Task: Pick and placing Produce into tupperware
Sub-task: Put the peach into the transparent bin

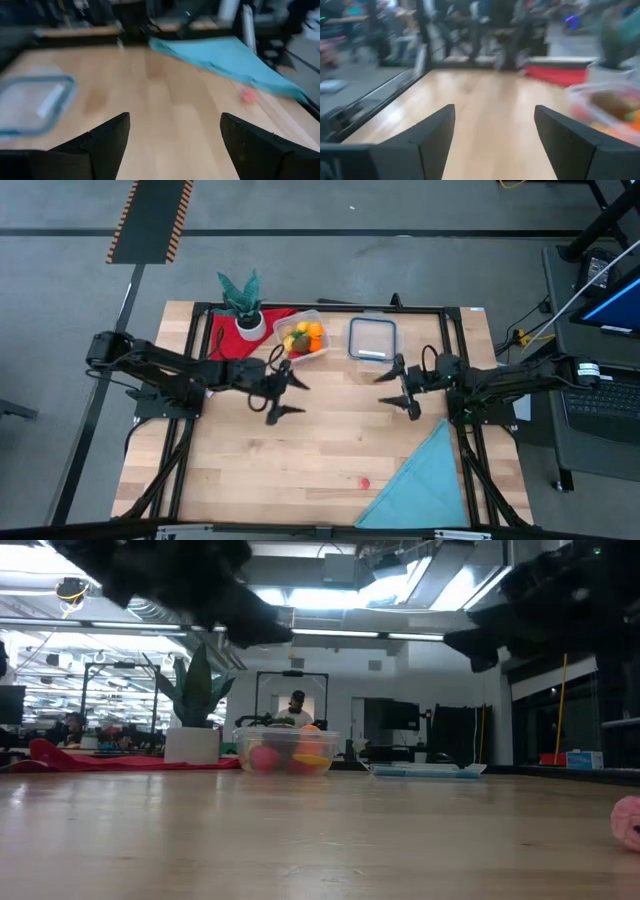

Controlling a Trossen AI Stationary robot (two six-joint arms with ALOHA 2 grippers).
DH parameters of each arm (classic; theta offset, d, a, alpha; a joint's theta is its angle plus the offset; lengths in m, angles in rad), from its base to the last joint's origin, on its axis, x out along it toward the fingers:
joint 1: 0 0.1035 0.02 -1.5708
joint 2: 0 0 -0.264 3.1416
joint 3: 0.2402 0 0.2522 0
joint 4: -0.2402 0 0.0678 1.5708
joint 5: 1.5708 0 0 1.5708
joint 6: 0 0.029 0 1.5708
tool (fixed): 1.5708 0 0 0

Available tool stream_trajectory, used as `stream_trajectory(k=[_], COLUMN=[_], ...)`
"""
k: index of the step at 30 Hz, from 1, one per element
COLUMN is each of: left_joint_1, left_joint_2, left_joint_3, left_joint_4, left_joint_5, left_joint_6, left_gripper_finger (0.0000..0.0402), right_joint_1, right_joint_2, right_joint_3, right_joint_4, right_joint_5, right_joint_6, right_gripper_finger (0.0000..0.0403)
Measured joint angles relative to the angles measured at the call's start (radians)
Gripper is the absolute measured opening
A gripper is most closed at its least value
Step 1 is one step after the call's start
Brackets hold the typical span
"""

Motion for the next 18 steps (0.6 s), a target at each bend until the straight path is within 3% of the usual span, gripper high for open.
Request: stream_trajectory(k=[6, 12, 15, 18], left_joint_1=[-0.027, -0.021, -0.025, -0.026], left_joint_2=[-0.009, -0.007, -0.006, -0.006], left_joint_3=[-0.034, -0.034, -0.034, -0.034], left_joint_4=[-0.008, -0.014, -0.02, -0.024], left_joint_5=[0.046, 0.23, 0.226, 0.177], left_joint_6=[0.026, 0.025, 0.022, 0.02], left_gripper_finger=[0.0302, 0.0302, 0.0302, 0.0302], right_joint_1=[0.04, 0.103, 0.139, 0.183], right_joint_2=[-0.01, -0.009, -0.01, -0.009], right_joint_3=[0.026, 0.043, 0.072, 0.145], right_joint_4=[-0.186, -0.257, -0.353, -0.6], right_joint_5=[-0.045, -0.094, -0.117, -0.066], right_joint_6=[0.02, 0.062, 0.113, 0.159], right_gripper_finger=[0.0275, 0.0275, 0.0275, 0.0275])
